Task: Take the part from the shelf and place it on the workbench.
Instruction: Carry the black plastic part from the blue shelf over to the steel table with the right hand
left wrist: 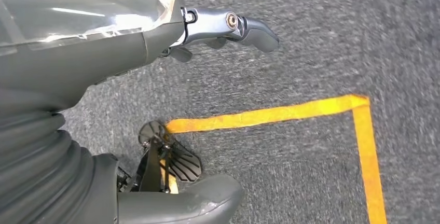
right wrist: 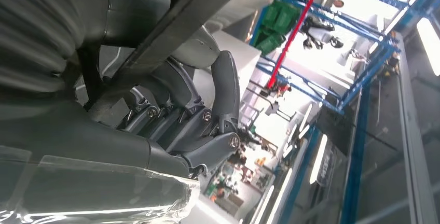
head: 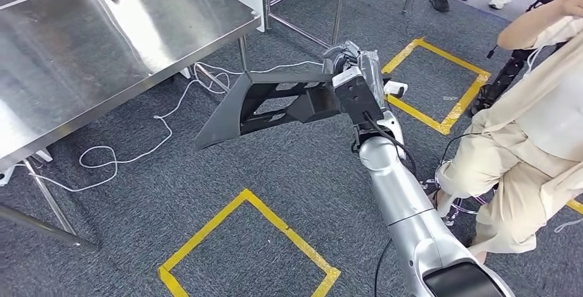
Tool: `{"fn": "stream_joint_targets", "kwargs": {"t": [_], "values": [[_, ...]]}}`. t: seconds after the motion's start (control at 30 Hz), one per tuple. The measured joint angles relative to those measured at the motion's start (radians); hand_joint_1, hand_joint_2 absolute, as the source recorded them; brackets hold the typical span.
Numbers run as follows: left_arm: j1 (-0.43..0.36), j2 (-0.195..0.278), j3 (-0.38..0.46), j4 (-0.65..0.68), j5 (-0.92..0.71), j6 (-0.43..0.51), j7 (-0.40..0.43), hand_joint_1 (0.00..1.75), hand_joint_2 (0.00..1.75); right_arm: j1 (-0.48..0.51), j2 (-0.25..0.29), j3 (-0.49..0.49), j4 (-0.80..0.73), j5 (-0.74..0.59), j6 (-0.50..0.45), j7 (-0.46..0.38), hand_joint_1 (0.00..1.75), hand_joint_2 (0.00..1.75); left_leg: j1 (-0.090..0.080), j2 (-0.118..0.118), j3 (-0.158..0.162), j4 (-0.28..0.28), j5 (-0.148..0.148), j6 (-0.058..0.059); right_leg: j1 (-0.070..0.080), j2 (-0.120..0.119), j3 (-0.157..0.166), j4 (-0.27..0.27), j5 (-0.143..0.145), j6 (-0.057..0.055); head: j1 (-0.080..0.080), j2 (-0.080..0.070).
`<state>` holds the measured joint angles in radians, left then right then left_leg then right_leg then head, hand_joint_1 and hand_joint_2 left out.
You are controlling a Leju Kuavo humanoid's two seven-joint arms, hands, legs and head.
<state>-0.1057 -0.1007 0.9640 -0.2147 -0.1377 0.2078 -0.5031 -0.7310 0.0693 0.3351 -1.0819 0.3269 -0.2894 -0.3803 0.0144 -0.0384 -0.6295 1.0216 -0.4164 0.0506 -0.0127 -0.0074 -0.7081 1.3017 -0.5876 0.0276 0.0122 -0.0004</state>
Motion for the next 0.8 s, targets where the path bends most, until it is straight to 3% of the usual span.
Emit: {"fn": "stream_joint_targets", "kwargs": {"t": [0.07, 0.13, 0.2, 0.27, 0.33, 0.4, 0.47, 0.5, 0.53, 0.6, 0.67, 0.7, 0.77, 0.8], "values": [[0.001, -0.001, 0.000, 0.000, 0.000, -0.003, 0.000, 0.00, 1.75, -0.001, -0.001, 0.001, 0.005, 0.000, -0.001, 0.000, 1.75, 1.75, 0.003, -0.021, 0.000, 0.002, 0.001, -0.005, -0.009, 0.011, 0.050, -0.108, 0.052, 0.022, 0.000, 0.000], [0.000, 0.000, 0.000, 0.000, 0.000, -0.006, 0.000, 0.00, 1.75, -0.002, -0.003, 0.002, 0.006, 0.000, -0.002, 0.000, 1.75, 1.75, 0.003, -0.040, -0.004, 0.006, 0.001, -0.016, -0.016, 0.039, 0.110, -0.235, 0.096, 0.033, 0.000, 0.000], [0.001, 0.000, 0.000, 0.000, -0.001, -0.006, 0.000, 0.00, 1.75, -0.002, -0.005, 0.002, 0.008, -0.001, -0.002, 0.000, 1.75, 1.75, 0.003, -0.055, -0.011, 0.006, 0.005, -0.031, -0.014, 0.051, 0.129, -0.276, 0.107, 0.025, 0.000, 0.000], [0.006, 0.000, 0.000, 0.000, -0.001, -0.006, 0.000, 0.00, 1.75, -0.003, -0.005, 0.003, 0.008, -0.003, -0.002, 0.000, 1.75, 1.75, 0.008, -0.058, -0.016, 0.005, 0.008, -0.044, -0.015, 0.037, 0.131, -0.278, 0.114, 0.011, -0.001, 0.000], [0.007, 0.000, 0.000, 0.000, -0.001, -0.007, -0.001, 0.00, 1.75, -0.007, -0.004, 0.003, 0.009, -0.003, -0.002, -0.001, 1.75, 1.75, 0.009, -0.019, -0.035, 0.043, -0.017, -0.052, -0.017, 0.022, 0.132, -0.281, 0.118, -0.005, -0.006, 0.000], [0.003, 0.000, 0.000, 0.000, -0.001, -0.008, -0.003, 0.00, 1.75, -0.009, -0.004, 0.002, 0.010, -0.004, -0.002, -0.001, 1.75, 1.75, 0.008, 0.023, -0.083, 0.148, -0.072, -0.057, -0.012, 0.006, 0.132, -0.282, 0.118, -0.017, -0.012, 0.000], [0.002, 0.001, 0.000, 0.000, -0.001, -0.010, -0.003, 0.00, 1.75, -0.009, -0.005, 0.002, 0.014, -0.004, -0.001, -0.001, 1.75, 1.75, 0.009, 0.032, -0.127, 0.243, -0.106, -0.060, -0.007, -0.011, 0.133, -0.282, 0.116, -0.021, -0.013, 0.000], [0.003, 0.001, 0.000, 0.000, -0.001, -0.010, -0.003, 0.00, 1.75, -0.009, -0.006, 0.002, 0.016, -0.004, -0.001, -0.001, 1.75, 1.75, 0.009, 0.033, -0.130, 0.252, -0.101, -0.060, -0.005, -0.020, 0.133, -0.282, 0.115, -0.022, -0.013, 0.000], [0.004, 0.001, 0.001, 0.000, -0.001, -0.011, -0.004, 0.00, 1.75, -0.009, -0.006, 0.002, 0.017, -0.004, -0.001, -0.001, 1.75, 1.75, 0.009, 0.036, -0.116, 0.224, -0.080, -0.058, -0.004, -0.028, 0.133, -0.282, 0.114, -0.022, -0.013, 0.000], [0.003, 0.002, 0.001, 0.000, -0.001, -0.011, -0.005, 0.00, 1.75, -0.012, -0.006, 0.003, 0.018, -0.004, 0.000, -0.001, 1.75, 1.75, 0.005, 0.060, -0.054, 0.111, -0.030, -0.051, -0.001, -0.044, 0.134, -0.282, 0.113, -0.022, -0.013, 0.000], [0.001, 0.002, 0.001, 0.000, -0.001, -0.011, -0.006, 0.00, 1.75, -0.019, -0.006, 0.003, 0.018, -0.004, 0.001, -0.001, 1.75, 1.75, -0.004, 0.083, -0.013, 0.030, -0.011, -0.041, 0.007, -0.058, 0.133, -0.281, 0.112, -0.020, -0.012, 0.000], [0.000, 0.002, 0.001, 0.000, 0.000, -0.011, -0.006, 0.00, 1.75, -0.023, -0.006, 0.003, 0.018, -0.005, 0.002, -0.001, 1.75, 1.75, -0.009, 0.086, -0.009, 0.018, -0.014, -0.037, 0.011, -0.066, 0.132, -0.281, 0.111, -0.017, -0.012, 0.000], [0.000, 0.002, 0.004, 0.000, 0.001, -0.010, -0.006, 0.00, 1.75, -0.026, -0.006, 0.003, 0.018, -0.005, 0.002, -0.001, 1.75, 1.75, -0.011, 0.068, -0.009, 0.011, -0.010, -0.026, 0.014, -0.077, 0.134, -0.281, 0.107, -0.010, -0.012, 0.000], [0.001, 0.001, 0.006, 0.000, 0.002, -0.010, -0.006, 0.00, 1.75, -0.028, -0.005, 0.003, 0.018, -0.005, 0.002, -0.001, 1.75, 1.75, -0.009, 0.060, -0.007, 0.006, -0.007, -0.020, 0.013, -0.069, 0.131, -0.274, 0.101, -0.006, -0.012, 0.000]]}}
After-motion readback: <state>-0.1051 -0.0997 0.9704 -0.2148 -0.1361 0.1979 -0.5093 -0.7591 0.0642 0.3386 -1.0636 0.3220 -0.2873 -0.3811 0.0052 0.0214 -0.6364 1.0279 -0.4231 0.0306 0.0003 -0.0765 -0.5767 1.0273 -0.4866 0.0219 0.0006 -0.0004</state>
